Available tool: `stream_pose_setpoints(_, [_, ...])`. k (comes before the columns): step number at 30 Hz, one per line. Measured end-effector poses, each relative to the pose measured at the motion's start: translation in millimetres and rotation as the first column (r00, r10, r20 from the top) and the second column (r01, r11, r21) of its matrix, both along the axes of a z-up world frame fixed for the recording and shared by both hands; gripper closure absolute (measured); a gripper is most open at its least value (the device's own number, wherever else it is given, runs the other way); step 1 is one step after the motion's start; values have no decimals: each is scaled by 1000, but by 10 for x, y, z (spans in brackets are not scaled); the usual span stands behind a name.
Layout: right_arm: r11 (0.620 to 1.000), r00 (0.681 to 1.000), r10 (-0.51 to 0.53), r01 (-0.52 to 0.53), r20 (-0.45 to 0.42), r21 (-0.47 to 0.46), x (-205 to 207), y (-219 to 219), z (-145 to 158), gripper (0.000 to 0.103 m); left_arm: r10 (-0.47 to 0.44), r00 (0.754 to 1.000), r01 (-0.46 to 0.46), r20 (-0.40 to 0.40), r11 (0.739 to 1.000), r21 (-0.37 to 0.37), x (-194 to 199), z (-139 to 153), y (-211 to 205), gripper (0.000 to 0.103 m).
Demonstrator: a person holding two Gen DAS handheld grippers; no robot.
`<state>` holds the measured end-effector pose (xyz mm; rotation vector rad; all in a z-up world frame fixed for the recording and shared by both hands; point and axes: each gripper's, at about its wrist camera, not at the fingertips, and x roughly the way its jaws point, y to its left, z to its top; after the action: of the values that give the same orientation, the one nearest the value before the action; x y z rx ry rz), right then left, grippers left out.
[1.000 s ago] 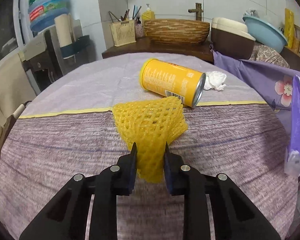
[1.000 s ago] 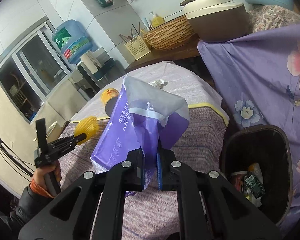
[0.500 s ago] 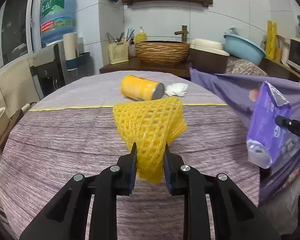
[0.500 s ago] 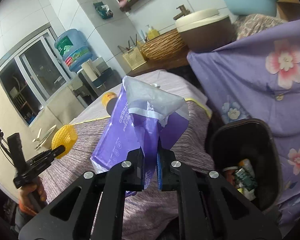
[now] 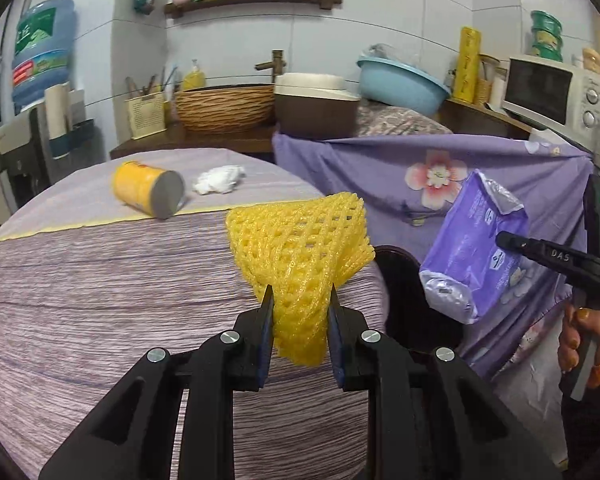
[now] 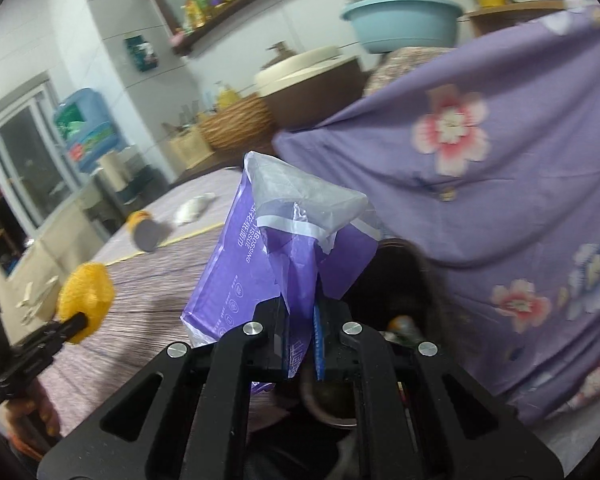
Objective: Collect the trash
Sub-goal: 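Carry wipes pack and foam net over the bin and open the right tool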
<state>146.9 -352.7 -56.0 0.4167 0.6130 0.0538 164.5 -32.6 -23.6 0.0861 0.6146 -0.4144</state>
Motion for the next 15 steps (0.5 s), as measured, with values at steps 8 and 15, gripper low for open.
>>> stream_pose_setpoints(8, [988,989,-113,101,-95,-118,64,-320,-420,93,-92,996,92,-20,995,-27,-14,-86,-521,79])
stream_pose_setpoints(15, [979,972,-101,58,-214,-197,329,-305,-1018,87,-168,985,168,-43,986,-5,-45,-235,-906,79])
